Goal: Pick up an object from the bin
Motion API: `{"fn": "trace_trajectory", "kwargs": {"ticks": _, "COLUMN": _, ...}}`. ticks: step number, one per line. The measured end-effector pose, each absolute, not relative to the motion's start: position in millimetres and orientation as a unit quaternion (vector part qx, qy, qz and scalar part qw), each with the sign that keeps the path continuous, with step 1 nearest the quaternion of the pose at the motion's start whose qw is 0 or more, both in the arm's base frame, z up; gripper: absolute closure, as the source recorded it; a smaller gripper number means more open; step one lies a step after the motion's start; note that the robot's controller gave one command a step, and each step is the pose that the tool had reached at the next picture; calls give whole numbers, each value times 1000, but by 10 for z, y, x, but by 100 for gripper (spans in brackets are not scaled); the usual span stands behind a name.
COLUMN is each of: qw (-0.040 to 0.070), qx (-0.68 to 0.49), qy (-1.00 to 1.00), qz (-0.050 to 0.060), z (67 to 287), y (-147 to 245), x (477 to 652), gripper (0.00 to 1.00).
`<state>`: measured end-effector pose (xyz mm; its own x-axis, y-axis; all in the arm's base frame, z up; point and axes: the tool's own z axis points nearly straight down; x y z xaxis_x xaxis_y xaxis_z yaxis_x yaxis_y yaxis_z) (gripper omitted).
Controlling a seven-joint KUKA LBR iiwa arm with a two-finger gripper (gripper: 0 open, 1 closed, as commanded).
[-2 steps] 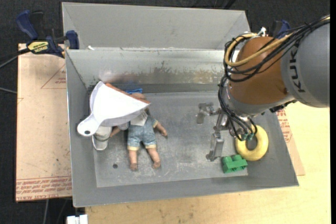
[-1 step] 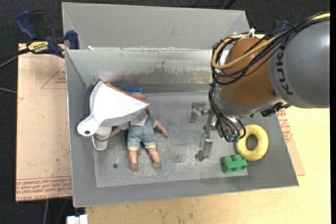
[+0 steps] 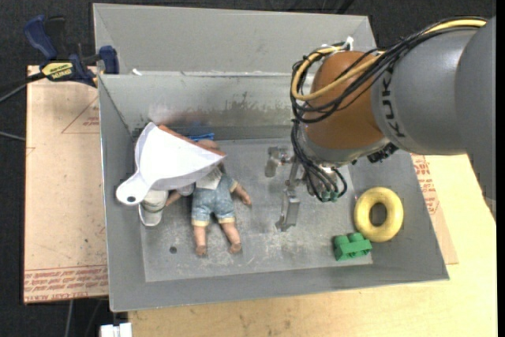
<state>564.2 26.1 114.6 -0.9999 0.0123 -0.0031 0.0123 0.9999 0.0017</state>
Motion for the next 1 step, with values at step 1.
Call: {"fn": "trace_trajectory", "kwargs": {"ticks": 1, "qw": 2, "qx": -49, "qy": 999, "qz": 1, "z": 805, "y": 686, "x": 5775, "gripper": 0}}
